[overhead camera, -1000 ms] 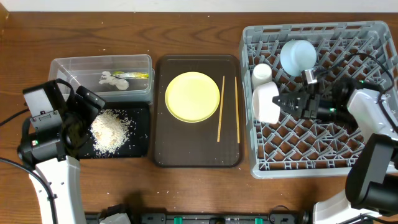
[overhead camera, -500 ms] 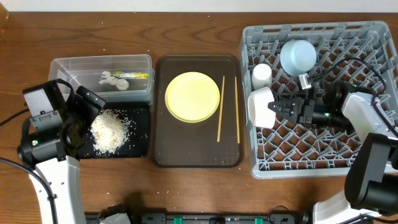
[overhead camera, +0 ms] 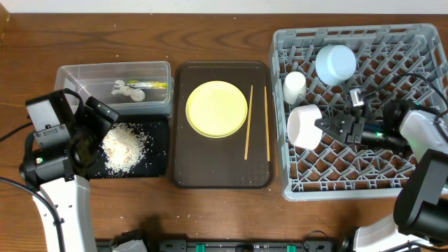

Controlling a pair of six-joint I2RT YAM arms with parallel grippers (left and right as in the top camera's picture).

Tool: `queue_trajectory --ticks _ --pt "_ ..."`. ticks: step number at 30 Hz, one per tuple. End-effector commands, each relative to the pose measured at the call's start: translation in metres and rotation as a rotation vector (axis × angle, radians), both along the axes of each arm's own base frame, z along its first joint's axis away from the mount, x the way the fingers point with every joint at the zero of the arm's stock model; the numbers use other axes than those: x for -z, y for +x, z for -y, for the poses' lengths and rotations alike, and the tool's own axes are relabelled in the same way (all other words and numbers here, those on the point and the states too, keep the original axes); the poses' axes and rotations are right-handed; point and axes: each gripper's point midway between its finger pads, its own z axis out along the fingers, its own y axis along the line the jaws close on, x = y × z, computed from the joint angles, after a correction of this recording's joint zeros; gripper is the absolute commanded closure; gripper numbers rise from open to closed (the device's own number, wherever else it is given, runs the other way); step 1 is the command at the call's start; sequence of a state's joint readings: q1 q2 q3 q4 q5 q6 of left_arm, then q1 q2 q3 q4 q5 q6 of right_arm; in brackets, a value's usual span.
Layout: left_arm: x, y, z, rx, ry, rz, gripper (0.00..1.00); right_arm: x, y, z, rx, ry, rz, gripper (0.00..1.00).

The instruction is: Sort waste into correct bins and load items into the dishwasher rack

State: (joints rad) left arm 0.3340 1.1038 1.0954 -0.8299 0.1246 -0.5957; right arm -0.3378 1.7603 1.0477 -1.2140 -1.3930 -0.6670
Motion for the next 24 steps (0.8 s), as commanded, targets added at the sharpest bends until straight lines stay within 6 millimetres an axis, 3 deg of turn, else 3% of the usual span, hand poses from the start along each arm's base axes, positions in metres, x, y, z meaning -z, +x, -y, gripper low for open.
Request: queue_trajectory --ticks 1,4,8,11,14,17,20,24 --pt "-0.005 0.001 -0.003 -0.009 0.008 0.012 0.06 0.001 0.005 0.015 0.057 0.008 -0.019 0.76" --pt "-0.005 0.001 -0.003 -0.009 0.008 0.012 0.06 -0.002 0.016 0.032 0.128 0.045 -0.060 0.59" --pt "-0.005 0.001 -0.003 -0.009 0.008 0.012 0.06 0.007 0.031 0.052 0.196 0.023 -0.117 0.48" --pt "-0.005 0.001 -0.003 -0.009 0.008 0.012 0.06 0.020 0.039 0.062 0.234 -0.043 -0.184 0.48" --pt "-0.005 0.001 -0.003 -0.009 0.008 0.012 0.06 0.016 0.048 0.067 0.246 -0.082 -0.185 0.53" --pt "-0.005 0.001 -0.003 -0.009 0.008 0.012 0.06 -0.001 0.059 0.068 0.249 -0.131 -0.155 0.68" --pt "-0.005 0.001 -0.003 -0.009 0.008 0.012 0.06 -0.021 0.066 0.067 0.256 -0.254 -0.114 0.87" --pt "-0.005 0.001 -0.003 -0.009 0.008 0.012 0.06 -0.059 0.069 0.052 0.250 -0.426 0.001 0.98"
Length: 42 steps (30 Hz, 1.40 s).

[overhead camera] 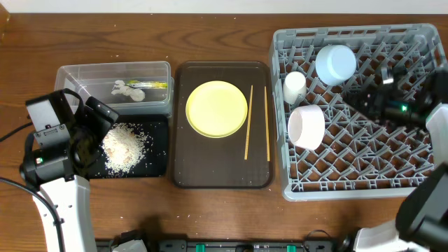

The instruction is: Sort waste into correct bins and load items into the dishwasher rack

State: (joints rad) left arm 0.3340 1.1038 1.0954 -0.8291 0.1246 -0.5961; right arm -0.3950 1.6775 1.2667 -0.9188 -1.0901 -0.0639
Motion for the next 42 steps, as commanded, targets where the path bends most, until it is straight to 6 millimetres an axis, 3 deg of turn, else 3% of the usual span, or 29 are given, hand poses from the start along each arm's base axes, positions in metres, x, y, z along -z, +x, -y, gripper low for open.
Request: queue_trajectory --ticks 1,4,7,12,16,20,29,35,42 --pt "-0.005 0.001 -0.003 -0.009 0.008 0.011 0.06 -0.042 0.001 -0.015 -0.009 -0.187 0.097 0.99" --pt "-0.005 0.001 -0.003 -0.009 0.008 0.011 0.06 -0.061 -0.009 -0.040 -0.052 -0.311 0.165 0.99" --pt "-0.005 0.001 -0.003 -0.009 0.008 0.011 0.06 -0.061 -0.026 -0.061 -0.094 -0.441 0.168 0.99" --pt "-0.005 0.001 -0.003 -0.009 0.008 0.011 0.06 -0.034 -0.063 -0.076 -0.134 -0.632 -0.004 0.99" --pt "-0.005 0.001 -0.003 -0.009 0.008 0.011 0.06 -0.015 -0.090 -0.090 -0.227 -0.665 -0.090 0.99" --pt "-0.005 0.001 -0.003 -0.009 0.008 0.011 0.06 0.001 -0.104 -0.086 -0.239 -0.694 -0.166 0.99" --pt "-0.005 0.001 -0.003 -0.009 0.008 0.011 0.06 0.036 -0.108 -0.080 -0.224 -0.720 -0.214 0.99" --pt "-0.005 0.001 -0.003 -0.009 0.008 0.011 0.06 0.037 -0.084 -0.058 -0.117 -0.846 -0.160 0.99" --pt "-0.005 0.001 -0.003 -0.009 0.008 0.011 0.06 0.033 -0.071 -0.058 -0.091 -0.848 -0.108 0.99"
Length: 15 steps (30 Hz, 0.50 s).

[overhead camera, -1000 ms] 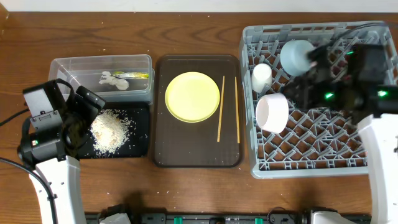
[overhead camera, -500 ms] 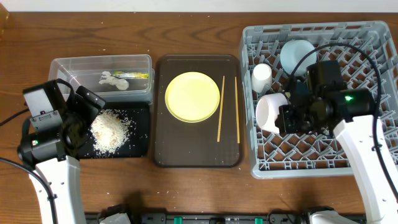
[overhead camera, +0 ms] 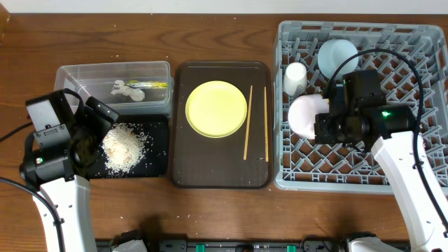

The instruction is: Sort waste into correct bins and load items into the dishwasher rack

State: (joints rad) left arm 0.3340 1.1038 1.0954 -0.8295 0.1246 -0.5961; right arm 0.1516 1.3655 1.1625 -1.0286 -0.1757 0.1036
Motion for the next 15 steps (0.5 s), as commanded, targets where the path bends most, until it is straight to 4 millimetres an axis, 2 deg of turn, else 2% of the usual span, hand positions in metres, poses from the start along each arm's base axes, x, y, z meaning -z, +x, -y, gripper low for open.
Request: queue_trajectory --ticks 1,10,15 --pt "-0.005 0.001 -0.003 -0.009 0.008 0.011 0.06 0.001 0.005 0.004 0.022 -0.028 0.017 0.99" --pt "-0.005 0.001 -0.003 -0.009 0.008 0.011 0.06 -0.006 0.014 0.002 0.021 -0.016 0.062 0.98" --pt "-0.005 0.001 -0.003 -0.009 0.008 0.011 0.06 -0.028 0.025 -0.017 -0.030 0.086 0.124 0.91"
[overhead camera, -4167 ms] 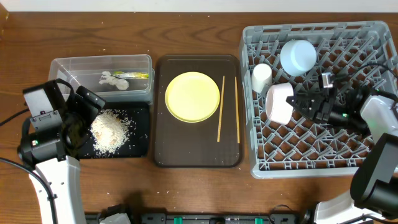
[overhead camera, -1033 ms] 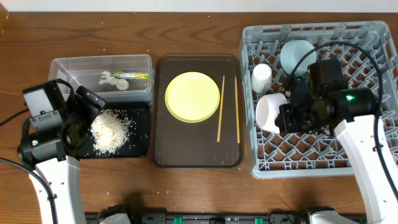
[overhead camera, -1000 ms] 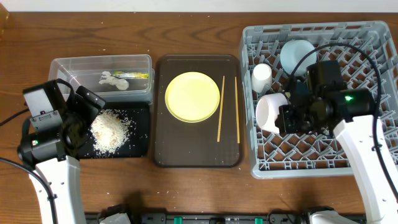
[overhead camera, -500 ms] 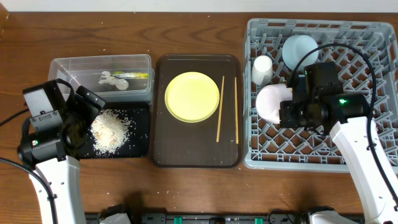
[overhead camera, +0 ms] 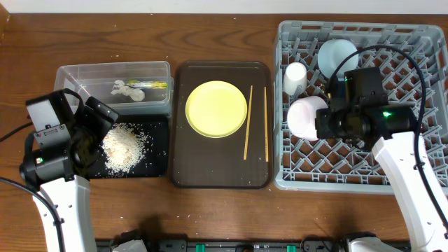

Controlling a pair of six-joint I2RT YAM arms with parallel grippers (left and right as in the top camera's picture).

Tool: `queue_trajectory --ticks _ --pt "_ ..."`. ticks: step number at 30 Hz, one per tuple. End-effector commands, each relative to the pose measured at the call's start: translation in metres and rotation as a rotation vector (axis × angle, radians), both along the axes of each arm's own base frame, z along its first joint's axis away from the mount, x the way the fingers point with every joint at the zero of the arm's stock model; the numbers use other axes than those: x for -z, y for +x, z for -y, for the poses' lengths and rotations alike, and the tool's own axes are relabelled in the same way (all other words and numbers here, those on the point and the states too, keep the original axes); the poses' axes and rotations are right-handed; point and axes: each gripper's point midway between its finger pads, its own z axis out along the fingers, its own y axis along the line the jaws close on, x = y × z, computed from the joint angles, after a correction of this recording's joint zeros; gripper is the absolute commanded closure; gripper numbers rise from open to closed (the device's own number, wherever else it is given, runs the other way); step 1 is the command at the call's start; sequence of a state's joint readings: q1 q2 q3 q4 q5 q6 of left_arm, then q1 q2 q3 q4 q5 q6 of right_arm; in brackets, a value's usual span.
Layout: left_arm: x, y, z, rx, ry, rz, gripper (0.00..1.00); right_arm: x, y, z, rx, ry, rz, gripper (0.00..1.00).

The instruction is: Sort waste into correct bins and load items into the dishwasher rack

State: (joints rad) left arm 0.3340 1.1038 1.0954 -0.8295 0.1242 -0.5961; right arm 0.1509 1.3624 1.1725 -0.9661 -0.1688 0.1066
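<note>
The grey dishwasher rack [overhead camera: 420, 168] stands at the right. It holds a white bowl [overhead camera: 302, 117], a pale blue bowl [overhead camera: 337, 53] and a small white cup [overhead camera: 295, 75]. My right gripper [overhead camera: 327, 123] sits low over the rack against the white bowl's right side; the wrist hides its fingers. A yellow plate [overhead camera: 216, 108] and two chopsticks [overhead camera: 247, 123] lie on the dark brown tray [overhead camera: 189, 171]. My left gripper [overhead camera: 98, 115] hovers by the rice [overhead camera: 124, 145] on the black tray [overhead camera: 157, 166]; how its fingers stand is unclear.
A clear bin [overhead camera: 70, 73] at the back left holds crumpled white paper [overhead camera: 127, 89] and a yellow-green wrapper [overhead camera: 152, 85]. The right arm's cable loops over the rack. The left arm's body stands at the table's left front.
The right wrist has shifted very slightly beside the white bowl. Nothing else has visibly changed, and the left arm has stayed still.
My right gripper reached from the right to the white bowl, which lay on its side in the rack. Then it was drawn back to the right, apart from the bowl. Later it stood over the rack against the bowl, which looked domed, and the rack sat slightly farther back.
</note>
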Motion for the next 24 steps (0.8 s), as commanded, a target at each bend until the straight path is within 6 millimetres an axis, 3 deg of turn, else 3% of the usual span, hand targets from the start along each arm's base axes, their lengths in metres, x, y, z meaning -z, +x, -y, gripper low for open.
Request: queue_trajectory --ticks 1,7,15,17,20,21,24 --pt "-0.005 0.001 -0.003 -0.009 0.008 0.011 0.06 -0.024 0.012 -0.022 -0.059 0.105 0.067 0.88" --pt "-0.005 0.001 -0.003 -0.009 0.008 0.011 0.06 -0.034 0.018 -0.029 -0.082 0.143 0.106 0.66" --pt "-0.005 0.001 -0.003 -0.009 0.008 0.011 0.06 -0.019 0.014 -0.005 -0.018 0.012 0.064 0.62" --pt "-0.005 0.001 -0.003 -0.009 0.008 0.011 0.06 -0.013 0.007 -0.003 0.006 0.008 0.019 0.67" --pt "-0.005 0.001 -0.003 -0.009 0.008 0.011 0.06 -0.002 -0.009 0.000 0.030 0.003 -0.077 0.95" --pt "-0.005 0.001 -0.003 -0.009 0.008 0.011 0.06 0.001 -0.015 0.000 0.029 -0.003 -0.107 0.99" --pt "-0.005 0.001 -0.003 -0.009 0.008 0.011 0.06 0.010 -0.032 0.003 0.030 -0.016 -0.178 0.99"
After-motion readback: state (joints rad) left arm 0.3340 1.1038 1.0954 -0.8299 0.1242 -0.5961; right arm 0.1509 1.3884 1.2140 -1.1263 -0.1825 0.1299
